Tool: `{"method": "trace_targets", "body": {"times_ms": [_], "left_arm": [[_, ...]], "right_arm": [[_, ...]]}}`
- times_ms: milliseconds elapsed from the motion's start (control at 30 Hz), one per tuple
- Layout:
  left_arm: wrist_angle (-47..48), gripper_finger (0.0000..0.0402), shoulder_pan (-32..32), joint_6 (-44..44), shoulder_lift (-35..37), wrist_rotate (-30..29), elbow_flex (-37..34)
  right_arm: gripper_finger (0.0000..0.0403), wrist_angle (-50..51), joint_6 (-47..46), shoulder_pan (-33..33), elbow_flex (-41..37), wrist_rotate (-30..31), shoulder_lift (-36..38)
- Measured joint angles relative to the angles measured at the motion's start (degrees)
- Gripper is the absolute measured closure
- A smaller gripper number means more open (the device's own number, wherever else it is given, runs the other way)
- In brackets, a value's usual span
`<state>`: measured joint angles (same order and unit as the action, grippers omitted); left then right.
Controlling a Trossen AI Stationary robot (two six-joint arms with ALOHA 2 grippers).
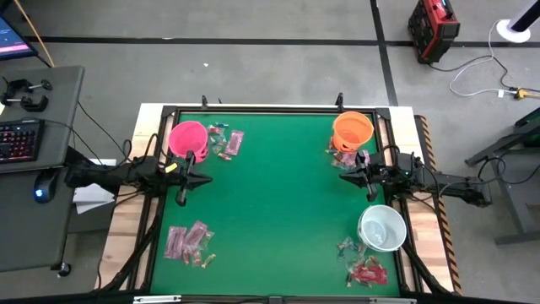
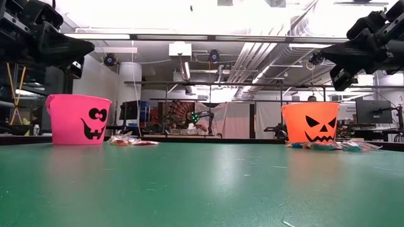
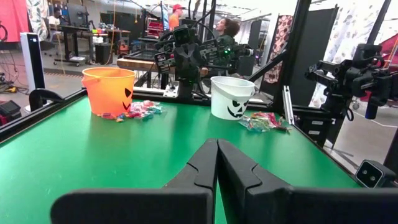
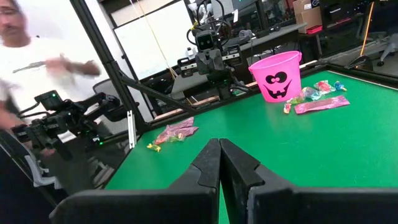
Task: Sort candy by brand, put in halloween buckets
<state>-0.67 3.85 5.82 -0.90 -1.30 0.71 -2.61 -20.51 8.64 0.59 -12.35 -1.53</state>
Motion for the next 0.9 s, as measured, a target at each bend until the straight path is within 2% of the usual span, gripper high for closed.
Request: {"method": "trace_targets", "body": {"times_ms": [633, 767, 900], "left_arm": [[-0.16, 0.0401, 0.00, 0.93, 0.00, 0.00, 0.02], [-3.61, 0.0401, 0.01, 14.12, -0.01, -0.05, -0.01], [-13.64, 0.0401, 0.01, 30.42, -0.04, -2.14, -0.02]], "right_arm": [[0.0402, 0.00, 0.02, 0.00, 0.01, 0.00, -0.02], [0.0402, 0.00, 0.00, -0.02, 0.01, 0.00, 0.01], [0.0402, 0.02, 0.00, 0.00, 0.01, 0.01, 0.01]]}}
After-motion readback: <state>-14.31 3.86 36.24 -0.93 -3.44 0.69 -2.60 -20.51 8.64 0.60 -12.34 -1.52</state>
